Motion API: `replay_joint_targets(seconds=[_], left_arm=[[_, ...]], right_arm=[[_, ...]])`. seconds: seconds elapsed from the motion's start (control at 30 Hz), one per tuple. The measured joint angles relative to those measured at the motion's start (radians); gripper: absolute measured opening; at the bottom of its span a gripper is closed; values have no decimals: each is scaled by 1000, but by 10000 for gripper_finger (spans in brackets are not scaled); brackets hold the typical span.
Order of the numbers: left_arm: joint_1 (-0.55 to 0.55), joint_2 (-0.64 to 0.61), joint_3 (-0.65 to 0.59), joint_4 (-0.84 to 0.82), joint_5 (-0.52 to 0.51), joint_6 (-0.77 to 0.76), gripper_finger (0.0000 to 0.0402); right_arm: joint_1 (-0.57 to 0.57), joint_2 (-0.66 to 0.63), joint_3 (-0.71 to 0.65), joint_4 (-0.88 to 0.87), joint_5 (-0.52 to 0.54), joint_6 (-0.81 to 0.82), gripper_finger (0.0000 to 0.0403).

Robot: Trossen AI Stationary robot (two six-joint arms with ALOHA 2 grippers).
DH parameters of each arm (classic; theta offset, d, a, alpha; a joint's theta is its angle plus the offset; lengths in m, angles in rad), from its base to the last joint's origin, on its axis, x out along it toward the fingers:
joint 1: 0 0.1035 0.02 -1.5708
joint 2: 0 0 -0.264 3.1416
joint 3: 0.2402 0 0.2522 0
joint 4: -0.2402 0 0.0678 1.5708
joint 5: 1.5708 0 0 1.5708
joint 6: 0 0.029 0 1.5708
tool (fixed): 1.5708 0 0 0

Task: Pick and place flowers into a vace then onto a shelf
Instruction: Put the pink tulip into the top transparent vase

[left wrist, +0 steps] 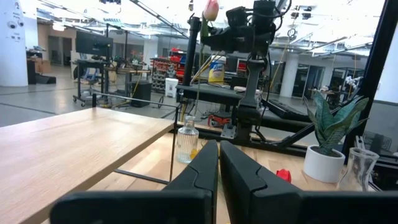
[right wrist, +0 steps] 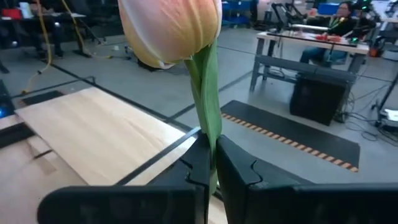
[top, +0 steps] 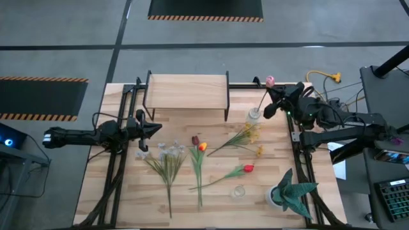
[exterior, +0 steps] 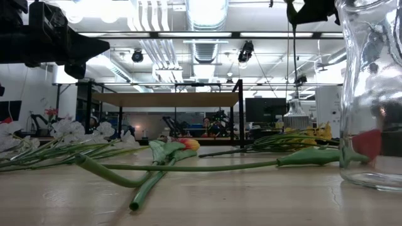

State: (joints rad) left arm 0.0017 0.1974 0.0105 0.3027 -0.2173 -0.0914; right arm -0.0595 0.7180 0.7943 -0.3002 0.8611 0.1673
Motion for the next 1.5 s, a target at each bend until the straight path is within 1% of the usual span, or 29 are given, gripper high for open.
replay_joint_targets(seconds=[0.2, 0.37, 0.63, 0.73, 0.93, 1.1, 1.17, 1.23, 1.37, 1.5], left_arm=[[0, 0, 0, 0, 0, 0, 0], [0, 0, 0, 0, 0, 0, 0], [0, 0, 0, 0, 0, 0, 0], [0, 0, 0, 0, 0, 0, 0], [0, 0, 0, 0, 0, 0, 0], [0, 0, 0, 0, 0, 0, 0], [0, 0, 0, 0, 0, 0, 0], [0, 0, 0, 0, 0, 0, 0], [0, 0, 0, 0, 0, 0, 0], [0, 0, 0, 0, 0, 0, 0]], right_arm=[[-29, 4, -34, 42, 6, -3, 12], [-30, 5, -58, 56, 6, -2, 12], [-33, 4, -179, 69, 6, 113, 12], [-33, 4, -241, 129, 6, 133, 12], [-33, 4, -362, 313, 6, 132, 13], [-33, 4, -391, 333, 5, 126, 17], [-33, 4, -391, 334, 0, 125, 30], [-33, 2, -391, 334, -24, 126, 52], [-32, 4, -391, 335, -57, 106, 116], [-32, -9, -391, 337, -60, 88, 181]])
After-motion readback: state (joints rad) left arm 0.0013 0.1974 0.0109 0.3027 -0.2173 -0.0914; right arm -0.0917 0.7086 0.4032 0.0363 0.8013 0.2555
